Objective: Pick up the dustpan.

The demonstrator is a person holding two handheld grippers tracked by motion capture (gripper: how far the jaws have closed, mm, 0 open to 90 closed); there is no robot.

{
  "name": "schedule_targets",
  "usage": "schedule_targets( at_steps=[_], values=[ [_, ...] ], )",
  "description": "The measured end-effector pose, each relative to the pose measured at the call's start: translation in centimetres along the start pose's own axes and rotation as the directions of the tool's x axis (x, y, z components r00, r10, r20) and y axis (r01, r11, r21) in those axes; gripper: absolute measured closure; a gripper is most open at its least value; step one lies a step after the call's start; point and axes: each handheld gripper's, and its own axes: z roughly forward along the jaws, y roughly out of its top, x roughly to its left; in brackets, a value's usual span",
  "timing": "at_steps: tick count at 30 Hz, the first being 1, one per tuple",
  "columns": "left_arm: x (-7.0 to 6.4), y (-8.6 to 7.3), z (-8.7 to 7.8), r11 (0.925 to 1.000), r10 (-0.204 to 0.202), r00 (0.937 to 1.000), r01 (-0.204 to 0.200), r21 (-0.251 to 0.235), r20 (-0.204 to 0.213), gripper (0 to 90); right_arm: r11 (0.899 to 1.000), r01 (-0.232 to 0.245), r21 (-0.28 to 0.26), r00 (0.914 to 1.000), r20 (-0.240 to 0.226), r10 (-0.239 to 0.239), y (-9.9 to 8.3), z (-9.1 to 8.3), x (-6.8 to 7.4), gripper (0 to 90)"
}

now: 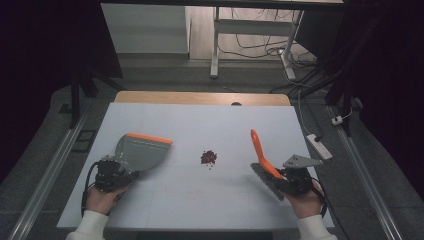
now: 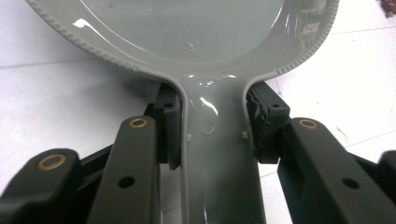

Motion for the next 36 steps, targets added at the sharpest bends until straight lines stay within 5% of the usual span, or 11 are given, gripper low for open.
schedule_targets(
  at_steps=[15,36],
  values=[
    [0.45,0.39,-0.16,0.9958,0.081,0.9957,-0.078,-0.047,0.047,61.7,1.0,0.002,-0.004,1.0,0.007,-0.002,0.23,0.17,0.1,70.0],
    [0.1,0.89,-0.38,0.9757,0.197,0.9755,-0.185,-0.118,0.098,61.7,1.0,0.005,-0.012,1.0,-0.001,-0.005,0.69,0.86,0.19,70.0]
  ],
)
